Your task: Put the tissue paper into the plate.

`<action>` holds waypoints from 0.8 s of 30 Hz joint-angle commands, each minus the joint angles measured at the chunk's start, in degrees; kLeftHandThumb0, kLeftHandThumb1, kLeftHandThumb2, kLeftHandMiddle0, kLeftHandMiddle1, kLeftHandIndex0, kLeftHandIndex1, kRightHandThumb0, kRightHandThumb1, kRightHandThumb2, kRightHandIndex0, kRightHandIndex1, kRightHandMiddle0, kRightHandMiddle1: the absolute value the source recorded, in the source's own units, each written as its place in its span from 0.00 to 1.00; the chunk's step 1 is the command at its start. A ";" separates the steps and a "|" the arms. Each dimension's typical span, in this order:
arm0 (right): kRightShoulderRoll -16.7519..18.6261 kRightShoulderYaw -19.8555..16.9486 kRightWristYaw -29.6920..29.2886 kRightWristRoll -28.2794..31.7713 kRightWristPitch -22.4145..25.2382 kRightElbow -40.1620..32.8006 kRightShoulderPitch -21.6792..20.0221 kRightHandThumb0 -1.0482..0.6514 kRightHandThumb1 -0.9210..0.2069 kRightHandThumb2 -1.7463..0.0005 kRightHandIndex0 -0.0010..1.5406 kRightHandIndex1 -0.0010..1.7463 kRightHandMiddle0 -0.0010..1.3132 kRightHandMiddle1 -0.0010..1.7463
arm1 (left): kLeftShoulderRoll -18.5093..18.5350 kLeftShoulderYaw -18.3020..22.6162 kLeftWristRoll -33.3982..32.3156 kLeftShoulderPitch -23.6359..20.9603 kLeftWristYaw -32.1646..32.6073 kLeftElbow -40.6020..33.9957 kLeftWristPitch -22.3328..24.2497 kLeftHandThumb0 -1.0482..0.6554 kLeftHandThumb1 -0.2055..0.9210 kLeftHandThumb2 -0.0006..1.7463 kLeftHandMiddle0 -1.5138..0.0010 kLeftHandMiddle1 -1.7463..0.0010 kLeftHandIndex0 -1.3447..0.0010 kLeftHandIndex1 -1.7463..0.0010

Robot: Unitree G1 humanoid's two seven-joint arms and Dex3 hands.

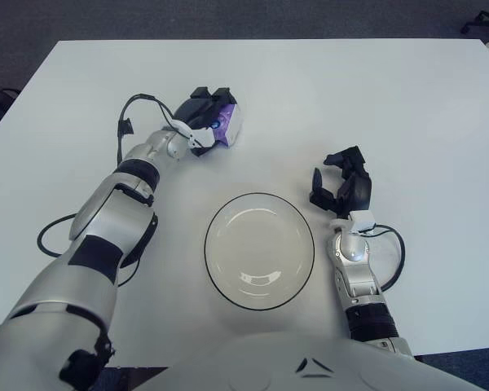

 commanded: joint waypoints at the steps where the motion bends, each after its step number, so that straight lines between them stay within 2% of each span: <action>1: -1.32 -1.31 0.54 -0.63 0.90 5.99 5.78 0.61 0.52 0.32 0.45 0.81 0.35 1.00 | -0.84 4.54 -4.74 4.31 -5.13 0.19 0.12 0.61 0.15 0.95 0.38 0.10 0.52 0.00; 12: -1.08 -1.19 1.75 -0.14 1.29 7.01 5.16 0.61 0.52 0.32 0.46 0.80 0.35 1.00 | -0.29 13.40 -12.77 5.02 -9.43 -6.33 -4.09 0.61 0.14 0.96 0.38 0.09 0.51 0.00; 21: -1.02 -1.25 1.52 -0.43 -0.04 8.74 4.43 0.61 0.52 0.32 0.47 0.79 0.36 1.00 | 1.11 14.20 -12.29 5.75 -10.70 -15.20 -5.05 0.61 0.15 0.96 0.38 0.09 0.52 0.00; 24: -1.02 -1.10 1.53 -0.57 -0.13 8.72 4.58 0.61 0.52 0.32 0.47 0.78 0.36 1.00 | 1.81 14.37 -12.68 6.89 -12.37 -19.77 -6.01 0.61 0.17 0.95 0.41 0.06 0.53 0.00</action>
